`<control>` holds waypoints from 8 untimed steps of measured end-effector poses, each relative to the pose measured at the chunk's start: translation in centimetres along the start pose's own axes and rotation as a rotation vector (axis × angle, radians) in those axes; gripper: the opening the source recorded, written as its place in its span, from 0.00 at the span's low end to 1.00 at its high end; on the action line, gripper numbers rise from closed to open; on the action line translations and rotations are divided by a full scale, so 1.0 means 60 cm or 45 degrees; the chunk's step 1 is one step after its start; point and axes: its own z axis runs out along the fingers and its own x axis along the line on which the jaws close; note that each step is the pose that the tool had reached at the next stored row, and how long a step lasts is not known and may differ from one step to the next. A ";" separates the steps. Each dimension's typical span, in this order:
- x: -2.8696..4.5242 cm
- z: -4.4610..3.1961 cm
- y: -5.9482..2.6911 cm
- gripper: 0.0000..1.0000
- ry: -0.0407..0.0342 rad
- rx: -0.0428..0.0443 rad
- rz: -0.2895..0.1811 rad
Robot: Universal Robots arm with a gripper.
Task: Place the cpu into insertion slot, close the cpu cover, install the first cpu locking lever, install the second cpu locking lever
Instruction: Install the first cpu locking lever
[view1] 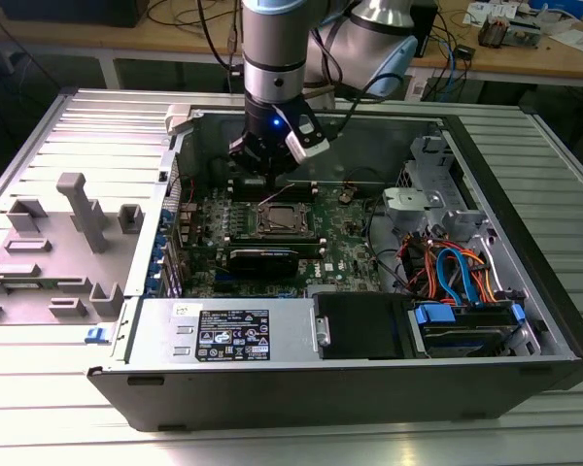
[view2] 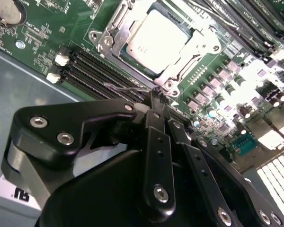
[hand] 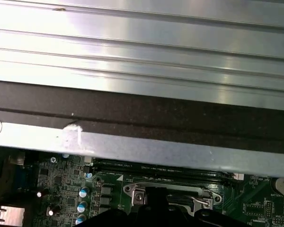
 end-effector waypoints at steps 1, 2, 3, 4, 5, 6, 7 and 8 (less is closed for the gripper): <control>-0.001 0.001 0.000 0.11 0.0001 0.000 0.000; -0.002 0.001 0.000 0.11 -0.0001 0.000 0.000; -0.005 0.002 0.001 0.11 0.0000 0.000 0.000; -0.006 0.003 0.001 0.11 0.0000 0.000 0.000; -0.009 0.004 0.001 0.11 -0.0001 0.000 0.000; -0.009 0.005 0.002 0.11 0.0000 0.000 0.000; -0.010 0.005 0.002 0.11 0.0000 0.000 0.000; -0.011 0.006 0.002 0.11 0.0001 0.000 0.000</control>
